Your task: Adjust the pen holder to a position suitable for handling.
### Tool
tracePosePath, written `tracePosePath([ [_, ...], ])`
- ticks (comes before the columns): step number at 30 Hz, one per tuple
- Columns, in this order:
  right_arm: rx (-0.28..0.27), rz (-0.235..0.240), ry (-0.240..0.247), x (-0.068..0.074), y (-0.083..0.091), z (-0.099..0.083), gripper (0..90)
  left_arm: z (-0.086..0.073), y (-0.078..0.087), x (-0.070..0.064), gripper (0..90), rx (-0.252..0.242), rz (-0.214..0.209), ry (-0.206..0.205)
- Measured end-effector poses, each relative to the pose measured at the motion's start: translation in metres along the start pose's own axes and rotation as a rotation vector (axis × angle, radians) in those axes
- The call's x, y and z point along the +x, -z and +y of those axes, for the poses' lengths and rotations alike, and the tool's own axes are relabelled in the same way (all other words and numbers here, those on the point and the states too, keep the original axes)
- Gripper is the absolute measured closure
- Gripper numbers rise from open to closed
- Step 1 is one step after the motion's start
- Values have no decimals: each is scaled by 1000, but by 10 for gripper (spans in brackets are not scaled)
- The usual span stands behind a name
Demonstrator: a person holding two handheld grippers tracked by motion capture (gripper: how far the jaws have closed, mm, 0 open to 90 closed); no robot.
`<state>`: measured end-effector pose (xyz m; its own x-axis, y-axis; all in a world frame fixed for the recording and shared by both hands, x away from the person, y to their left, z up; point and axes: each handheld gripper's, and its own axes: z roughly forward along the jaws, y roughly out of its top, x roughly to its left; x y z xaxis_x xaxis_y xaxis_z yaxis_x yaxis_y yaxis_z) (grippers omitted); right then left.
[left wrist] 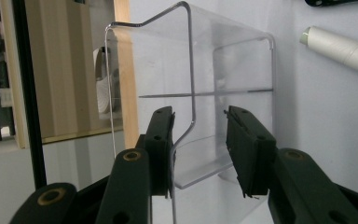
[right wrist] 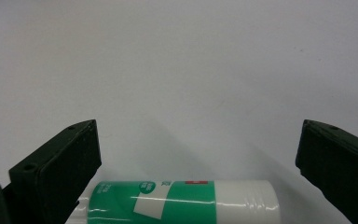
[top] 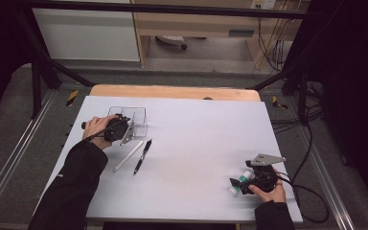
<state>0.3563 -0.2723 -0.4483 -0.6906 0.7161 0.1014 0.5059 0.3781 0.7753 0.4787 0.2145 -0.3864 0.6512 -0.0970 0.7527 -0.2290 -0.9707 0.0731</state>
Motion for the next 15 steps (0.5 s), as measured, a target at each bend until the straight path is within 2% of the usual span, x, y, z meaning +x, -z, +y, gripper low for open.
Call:
tracePosePath([
  [15, 3, 4, 0, 0, 0, 0, 5, 4, 14, -6, 718, 4, -42, -32],
])
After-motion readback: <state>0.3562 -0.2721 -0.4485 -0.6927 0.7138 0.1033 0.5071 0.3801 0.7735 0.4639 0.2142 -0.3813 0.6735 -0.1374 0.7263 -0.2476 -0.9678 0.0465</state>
